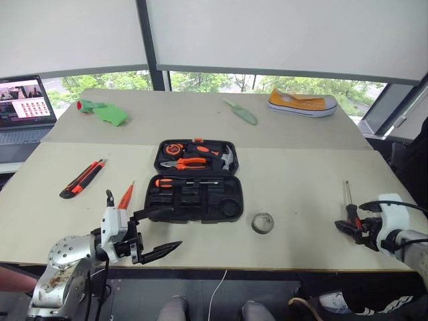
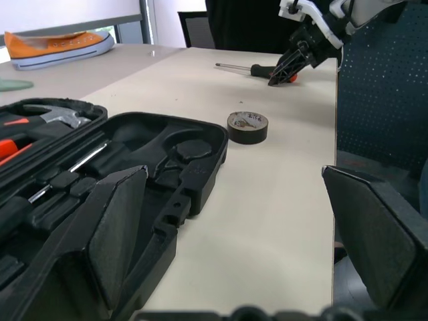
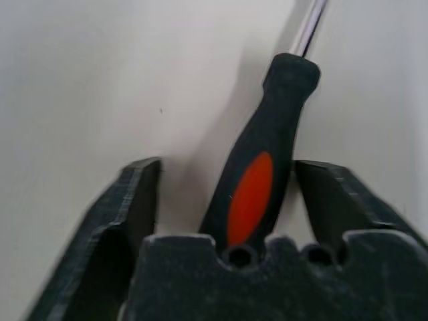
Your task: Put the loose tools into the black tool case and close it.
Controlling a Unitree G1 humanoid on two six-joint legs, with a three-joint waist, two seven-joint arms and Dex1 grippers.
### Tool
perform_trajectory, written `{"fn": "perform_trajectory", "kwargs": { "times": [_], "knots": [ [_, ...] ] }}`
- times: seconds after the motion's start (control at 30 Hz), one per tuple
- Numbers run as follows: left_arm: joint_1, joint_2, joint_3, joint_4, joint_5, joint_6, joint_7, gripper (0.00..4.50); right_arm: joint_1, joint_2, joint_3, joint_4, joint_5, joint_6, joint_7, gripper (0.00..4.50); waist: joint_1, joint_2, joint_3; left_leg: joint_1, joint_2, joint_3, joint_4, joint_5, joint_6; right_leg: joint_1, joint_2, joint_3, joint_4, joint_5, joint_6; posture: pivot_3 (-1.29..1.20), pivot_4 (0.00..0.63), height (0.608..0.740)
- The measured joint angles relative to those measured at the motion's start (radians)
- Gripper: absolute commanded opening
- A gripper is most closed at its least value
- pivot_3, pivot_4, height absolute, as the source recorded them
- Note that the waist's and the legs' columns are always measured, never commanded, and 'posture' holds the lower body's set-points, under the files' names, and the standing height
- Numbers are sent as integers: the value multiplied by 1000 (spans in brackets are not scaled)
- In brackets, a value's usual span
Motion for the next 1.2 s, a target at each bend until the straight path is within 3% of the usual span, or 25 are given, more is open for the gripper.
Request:
{"fn": "perform_trajectory", "kwargs": {
  "times": [0.13,0.33,0.43,0.5,0.6,0.67,0.83,1.2],
  "knots": [
    [4,-1,4,0,0,-2,17,4500,3,25,-1,26,-31,-83,29,1034,0,0,0,0,0,0,2,0,0,1,0,0,0,0,1,0,150,740],
    [19,-22,47,6,0,-4,80,4500,-4,50,47,-13,-72,-453,292,1017,-15,1,1,0,1,0,2,0,0,0,2,1,1,0,2,0,150,740],
    [38,-33,82,11,-1,-5,121,4500,-90,36,134,-37,-99,-605,460,1017,-24,1,1,1,2,0,1,0,0,0,3,2,1,1,2,0,150,740],
    [87,-57,153,37,-2,-4,182,4500,-335,66,323,-34,-166,-624,581,1017,-55,2,5,6,3,1,0,0,0,-1,4,5,1,2,3,0,150,740],
    [119,-77,213,43,-2,-9,242,4500,-611,170,540,3,-280,-645,661,1017,-57,-2,9,6,7,-7,0,0,-1,-1,11,2,2,4,-1,0,150,740],
    [143,-89,230,43,-2,-11,260,4500,-711,225,622,70,-343,-653,679,1017,-43,-3,10,5,8,-7,-1,1,-1,-3,11,0,2,7,-8,0,150,740],
    [168,-100,243,37,-2,-13,282,4500,-876,353,806,309,-507,-690,717,1017,-4,-3,10,-11,8,-5,1,1,-4,-18,11,-1,5,8,-8,0,150,740],
    [173,-109,214,8,3,-13,300,4500,-974,435,841,572,-647,-777,684,1017,-15,-3,10,-11,10,-4,1,2,-5,-19,13,-1,7,9,-10,0,150,740]
  ]
}}
